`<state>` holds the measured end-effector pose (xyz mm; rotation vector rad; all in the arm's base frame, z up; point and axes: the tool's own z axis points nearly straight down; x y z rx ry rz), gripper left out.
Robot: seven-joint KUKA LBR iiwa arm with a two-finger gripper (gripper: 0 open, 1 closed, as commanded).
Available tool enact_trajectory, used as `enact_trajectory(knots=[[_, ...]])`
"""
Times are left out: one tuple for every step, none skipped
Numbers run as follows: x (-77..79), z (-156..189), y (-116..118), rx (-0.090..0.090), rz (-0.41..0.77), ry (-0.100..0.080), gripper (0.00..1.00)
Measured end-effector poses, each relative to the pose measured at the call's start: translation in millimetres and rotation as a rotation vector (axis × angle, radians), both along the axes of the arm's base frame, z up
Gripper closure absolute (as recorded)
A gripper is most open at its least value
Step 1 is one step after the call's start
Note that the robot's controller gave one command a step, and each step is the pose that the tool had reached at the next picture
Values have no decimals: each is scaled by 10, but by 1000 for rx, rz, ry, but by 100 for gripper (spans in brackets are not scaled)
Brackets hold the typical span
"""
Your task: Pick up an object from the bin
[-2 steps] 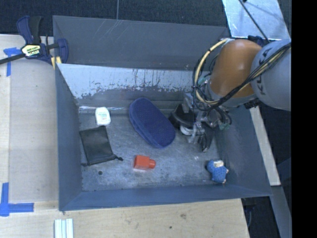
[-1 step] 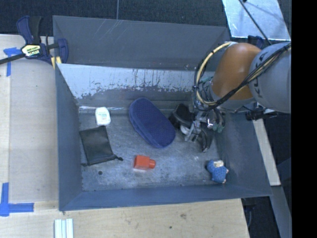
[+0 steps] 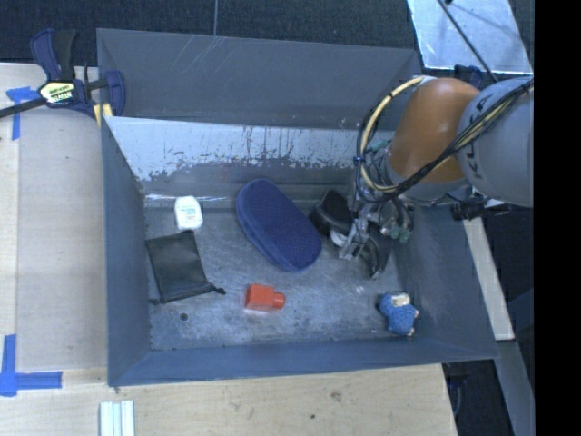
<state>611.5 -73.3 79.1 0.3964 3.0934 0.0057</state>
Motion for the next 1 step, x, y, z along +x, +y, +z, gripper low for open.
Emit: enact_trajectory(knots=[[-103, 1449, 173, -1, 0, 20, 100]])
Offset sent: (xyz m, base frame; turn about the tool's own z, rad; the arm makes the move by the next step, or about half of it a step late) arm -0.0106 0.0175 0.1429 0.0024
